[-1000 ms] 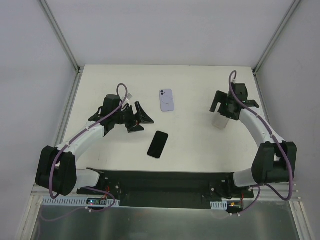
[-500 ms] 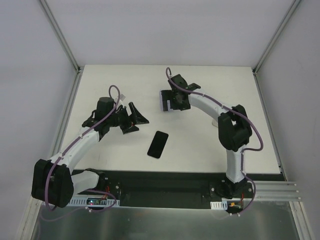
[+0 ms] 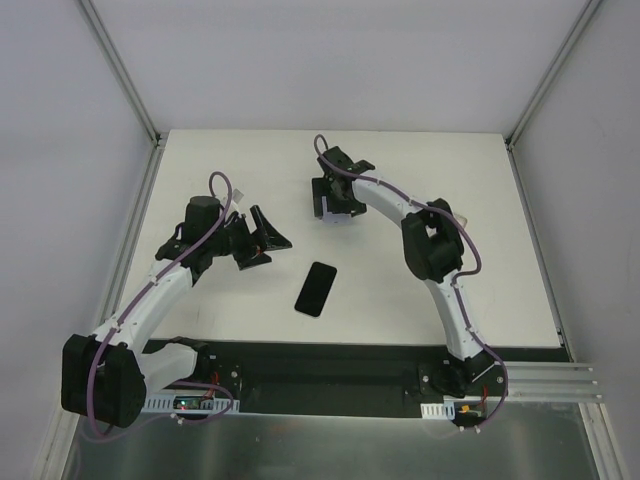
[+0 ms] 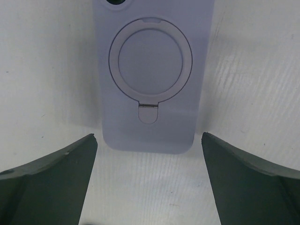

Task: Take the phone out of the phone case
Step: Pick up the phone at the center of the board.

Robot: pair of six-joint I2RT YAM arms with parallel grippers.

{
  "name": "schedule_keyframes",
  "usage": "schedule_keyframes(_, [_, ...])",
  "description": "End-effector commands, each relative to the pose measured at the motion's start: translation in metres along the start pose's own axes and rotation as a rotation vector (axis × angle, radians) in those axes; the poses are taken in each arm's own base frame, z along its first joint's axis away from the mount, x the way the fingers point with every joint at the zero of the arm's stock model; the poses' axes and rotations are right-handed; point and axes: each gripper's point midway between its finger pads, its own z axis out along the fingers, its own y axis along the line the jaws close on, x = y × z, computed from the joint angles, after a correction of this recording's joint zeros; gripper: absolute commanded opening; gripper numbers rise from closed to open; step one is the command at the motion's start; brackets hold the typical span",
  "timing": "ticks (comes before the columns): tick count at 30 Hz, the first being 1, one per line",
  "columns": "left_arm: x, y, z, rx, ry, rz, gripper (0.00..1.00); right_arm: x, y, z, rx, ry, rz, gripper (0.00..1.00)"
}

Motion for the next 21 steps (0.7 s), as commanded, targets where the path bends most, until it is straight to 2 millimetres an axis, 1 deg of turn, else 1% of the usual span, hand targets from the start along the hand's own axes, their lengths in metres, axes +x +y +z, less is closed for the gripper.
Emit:
schedule_keyframes(1, [-0.002, 0.000, -0.005, -0.001, -0.017, 0.033, 0.84, 0.004, 0.005, 0.007, 0.042, 0.025, -0.019, 0.96])
schedule_keyframes(2, [-0.002, 0.000, -0.005, 0.000, -0.015, 0.032, 0.85, 0.010, 0.003, 0.013, 0.058, 0.044, -0.025, 0.96])
schedule_keyframes(4, [-0.001, 0.001, -0.004, -0.001, -0.006, 0.026, 0.85, 0.011, 0.001, 0.020, 0.088, 0.051, -0.019, 0.96])
schedule_keyframes(7, [0.000, 0.001, -0.005, 0.001, -0.008, 0.027, 0.85, 0.015, -0.006, 0.023, 0.131, 0.059, -0.018, 0.96])
schedule_keyframes(9, [0.000, 0.000, -0.005, 0.004, -0.008, 0.029, 0.85, 0.014, -0.006, 0.022, 0.128, 0.053, -0.018, 0.99])
schedule_keyframes(12, [0.001, -0.001, -0.005, 0.009, -0.001, 0.033, 0.86, 0.011, -0.003, 0.018, 0.101, 0.033, -0.017, 0.88])
schedule_keyframes(13, [0.001, -0.002, -0.005, 0.014, 0.008, 0.034, 0.86, 0.005, 0.000, 0.011, 0.078, 0.012, -0.016, 0.72])
schedule_keyframes(14, [0.004, -0.002, -0.004, 0.023, 0.028, 0.033, 0.86, 0.007, 0.001, 0.010, 0.067, 0.017, -0.020, 0.65])
schedule_keyframes(15, [0.004, -0.003, -0.003, 0.025, 0.037, 0.030, 0.86, 0.003, 0.007, 0.001, 0.028, 0.006, -0.018, 0.51])
schedule_keyframes(16, [0.004, -0.003, -0.002, 0.027, 0.042, 0.028, 0.86, -0.001, 0.007, -0.004, 0.015, -0.006, -0.018, 0.43])
schedule_keyframes(17, [0.004, 0.000, 0.000, 0.019, 0.048, 0.021, 0.87, 0.004, 0.006, -0.006, 0.007, 0.003, -0.034, 0.38])
schedule_keyframes(18, [0.002, 0.000, 0.001, 0.017, 0.048, 0.018, 0.87, 0.003, 0.005, -0.011, -0.005, -0.002, -0.042, 0.30])
schedule_keyframes(19, [0.001, 0.002, 0.003, 0.012, 0.050, 0.014, 0.89, -0.006, 0.008, -0.026, -0.031, -0.037, -0.043, 0.27])
schedule_keyframes(20, [-0.001, 0.008, 0.008, -0.003, 0.063, -0.002, 0.90, -0.004, 0.006, -0.031, -0.040, -0.040, -0.053, 0.27])
schedule_keyframes(21, [-0.004, 0.005, 0.011, 0.011, 0.073, -0.008, 0.90, 0.008, 0.002, -0.032, -0.045, -0.020, -0.059, 0.22])
